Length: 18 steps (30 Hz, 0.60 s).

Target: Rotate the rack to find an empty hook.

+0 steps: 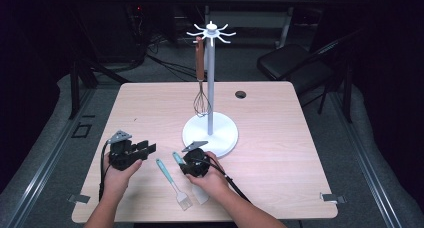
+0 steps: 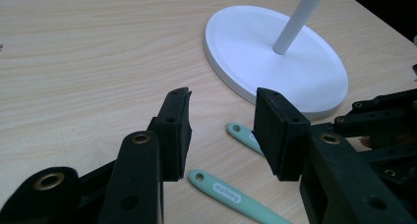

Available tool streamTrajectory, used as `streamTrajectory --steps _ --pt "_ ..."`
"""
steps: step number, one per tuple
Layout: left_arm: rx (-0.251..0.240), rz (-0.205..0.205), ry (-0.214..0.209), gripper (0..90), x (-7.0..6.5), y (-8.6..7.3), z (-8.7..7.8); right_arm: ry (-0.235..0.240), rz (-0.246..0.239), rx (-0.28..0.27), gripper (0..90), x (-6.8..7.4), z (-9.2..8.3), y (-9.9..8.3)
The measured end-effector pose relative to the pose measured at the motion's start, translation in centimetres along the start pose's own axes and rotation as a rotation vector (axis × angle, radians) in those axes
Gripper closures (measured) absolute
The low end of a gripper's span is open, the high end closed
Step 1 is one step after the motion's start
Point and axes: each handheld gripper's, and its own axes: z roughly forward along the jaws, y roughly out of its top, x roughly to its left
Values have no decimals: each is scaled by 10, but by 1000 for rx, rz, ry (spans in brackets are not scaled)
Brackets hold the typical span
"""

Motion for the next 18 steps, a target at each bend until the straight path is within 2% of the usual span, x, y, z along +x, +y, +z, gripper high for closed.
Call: streamTrajectory --steps 1,3,4,9,13,17,18 --pt "-1 0 4 577 1 0 0 -4 -10 8 685 0 0 1" --pt "2 0 4 575 2 0 0 -10 -4 -14 686 3 5 1" --pt "3 0 4 575 2 0 0 -22 -28 7 692 4 6 2" --pt "4 -2 1 570 3 -1 1 -77 -94 24 731 13 8 3" --pt "12 1 -3 568 1 -1 3 -93 -82 18 742 15 8 2" --pt "33 14 -11 568 -2 -2 6 -69 -56 10 749 12 8 3" --pt "23 14 -11 568 -4 -2 7 -64 -48 11 752 12 8 3"
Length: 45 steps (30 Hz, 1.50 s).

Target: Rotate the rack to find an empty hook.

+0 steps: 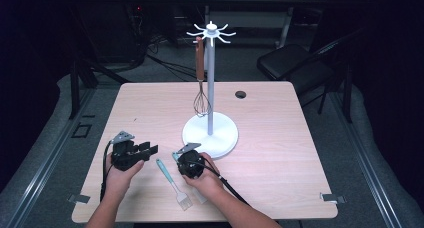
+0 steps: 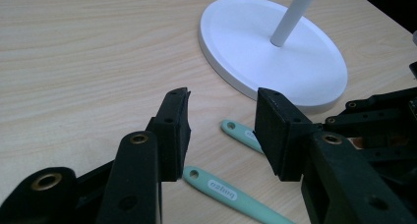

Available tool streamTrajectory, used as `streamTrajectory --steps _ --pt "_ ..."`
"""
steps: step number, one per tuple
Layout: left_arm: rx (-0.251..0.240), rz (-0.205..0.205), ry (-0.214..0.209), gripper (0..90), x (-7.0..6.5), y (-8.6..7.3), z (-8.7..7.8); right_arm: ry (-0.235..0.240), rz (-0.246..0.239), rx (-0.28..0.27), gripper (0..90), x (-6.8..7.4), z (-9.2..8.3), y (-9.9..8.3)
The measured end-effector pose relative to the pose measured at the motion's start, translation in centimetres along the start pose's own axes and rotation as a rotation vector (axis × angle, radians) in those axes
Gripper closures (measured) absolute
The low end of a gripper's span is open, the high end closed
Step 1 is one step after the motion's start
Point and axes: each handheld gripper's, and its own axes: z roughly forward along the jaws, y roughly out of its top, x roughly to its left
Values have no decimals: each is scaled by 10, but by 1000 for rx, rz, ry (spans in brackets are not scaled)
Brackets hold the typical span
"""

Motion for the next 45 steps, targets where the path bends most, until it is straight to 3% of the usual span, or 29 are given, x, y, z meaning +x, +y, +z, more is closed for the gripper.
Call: streamTrajectory --steps 9,21,27,35,38,41,45 --pt "16 9 -18 543 -4 -2 6 29 -40 -21 756 3 -10 -2" --pt "38 -15 -84 509 -8 -8 18 52 -38 -131 757 2 -28 -8" --pt "45 -42 -125 509 -10 -9 24 44 -73 -171 757 5 -38 -10" --pt "35 -140 -231 521 -13 -11 30 48 -79 -192 757 7 -43 -14" --pt "49 -138 -229 524 -15 -11 33 50 -80 -199 757 7 -45 -15" --pt "54 -146 -254 526 -18 -11 36 50 -87 -206 757 7 -47 -16" --pt "61 -187 -293 525 -21 -12 39 45 -89 -220 757 9 -50 -17"
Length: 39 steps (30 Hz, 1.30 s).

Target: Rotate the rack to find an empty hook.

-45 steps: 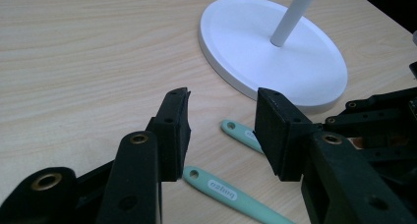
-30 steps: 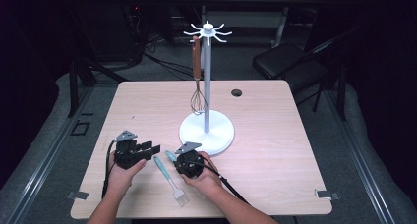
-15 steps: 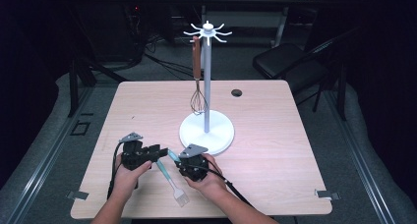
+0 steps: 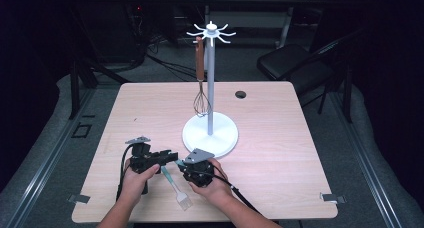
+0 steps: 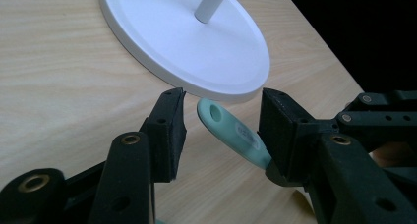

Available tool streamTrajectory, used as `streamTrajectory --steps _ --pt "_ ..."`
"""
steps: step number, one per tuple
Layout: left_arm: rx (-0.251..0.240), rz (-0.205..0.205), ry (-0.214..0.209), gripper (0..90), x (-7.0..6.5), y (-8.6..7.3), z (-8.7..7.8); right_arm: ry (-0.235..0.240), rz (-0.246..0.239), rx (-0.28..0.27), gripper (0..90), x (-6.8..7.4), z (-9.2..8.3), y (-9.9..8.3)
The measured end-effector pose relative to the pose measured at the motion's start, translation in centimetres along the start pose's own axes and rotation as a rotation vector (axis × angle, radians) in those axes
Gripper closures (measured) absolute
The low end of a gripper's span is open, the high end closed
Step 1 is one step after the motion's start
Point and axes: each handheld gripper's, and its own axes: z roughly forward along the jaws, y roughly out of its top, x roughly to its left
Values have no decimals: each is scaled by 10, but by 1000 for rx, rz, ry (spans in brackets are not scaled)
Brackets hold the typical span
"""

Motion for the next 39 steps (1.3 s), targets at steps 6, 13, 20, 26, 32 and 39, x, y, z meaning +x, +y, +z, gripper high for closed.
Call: streamTrajectory --steps 6,13,20,26,32,39 --pt "2 -18 -23 548 -1 -1 2 6 11 -5 756 -2 1 -2" --pt "8 -1 12 568 -1 -1 3 17 28 12 649 -3 2 -3" --pt "3 -4 15 569 -1 -1 3 35 51 111 628 -8 -3 -14" --pt "6 2 14 568 -2 -1 3 23 43 151 718 -8 -9 -25" --pt "11 7 15 568 -3 -2 5 47 57 168 796 -7 -10 -27" --pt "-5 3 8 571 -5 -1 3 52 62 139 802 -7 -12 -28"
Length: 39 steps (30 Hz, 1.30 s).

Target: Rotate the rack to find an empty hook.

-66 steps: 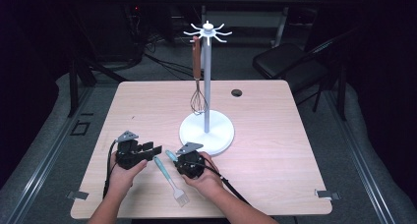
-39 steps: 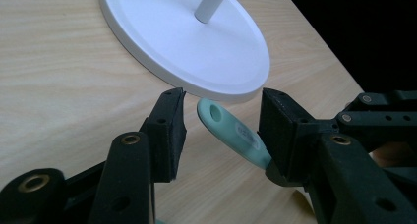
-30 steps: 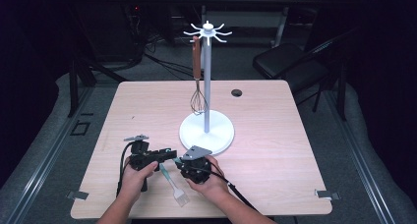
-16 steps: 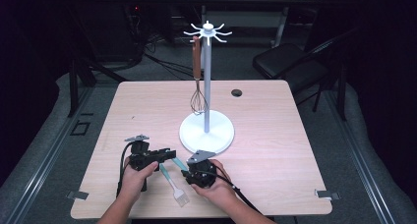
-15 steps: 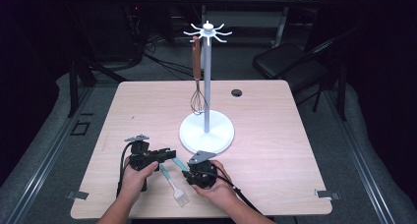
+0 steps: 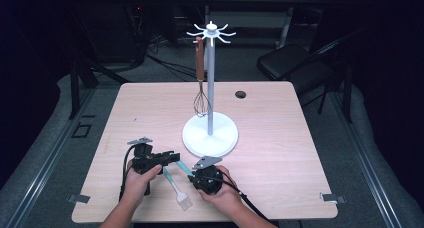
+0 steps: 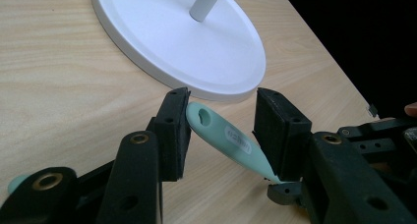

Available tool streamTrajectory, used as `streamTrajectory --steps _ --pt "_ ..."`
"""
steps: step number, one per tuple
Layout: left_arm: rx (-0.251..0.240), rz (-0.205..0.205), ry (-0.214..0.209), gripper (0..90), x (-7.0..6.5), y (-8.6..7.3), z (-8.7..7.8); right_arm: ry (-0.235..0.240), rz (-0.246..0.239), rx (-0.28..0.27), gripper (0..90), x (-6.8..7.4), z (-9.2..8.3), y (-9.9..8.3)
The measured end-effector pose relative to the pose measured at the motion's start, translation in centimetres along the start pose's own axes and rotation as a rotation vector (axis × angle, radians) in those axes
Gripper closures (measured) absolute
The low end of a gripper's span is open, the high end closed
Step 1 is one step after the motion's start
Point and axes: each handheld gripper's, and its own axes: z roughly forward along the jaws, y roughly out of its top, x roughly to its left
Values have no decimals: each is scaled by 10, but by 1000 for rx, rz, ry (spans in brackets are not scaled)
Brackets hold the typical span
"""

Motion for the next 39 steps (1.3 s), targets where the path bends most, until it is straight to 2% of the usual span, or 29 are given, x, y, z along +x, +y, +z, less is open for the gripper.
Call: streamTrajectory --steps 5,13,26,32,39 --pt "-3 6 -3 563 -1 0 0 0 -3 -20 802 1 -1 0" --pt "8 3 -20 548 -5 -2 5 7 21 -65 803 1 -1 3" --pt "31 35 -55 587 -16 -6 14 5 75 -108 802 -3 -2 6" --pt "24 52 -47 657 -21 -7 17 -2 77 -109 801 -4 -2 6" --pt "14 53 -51 684 -23 -7 17 -5 73 -105 801 -5 -4 7"
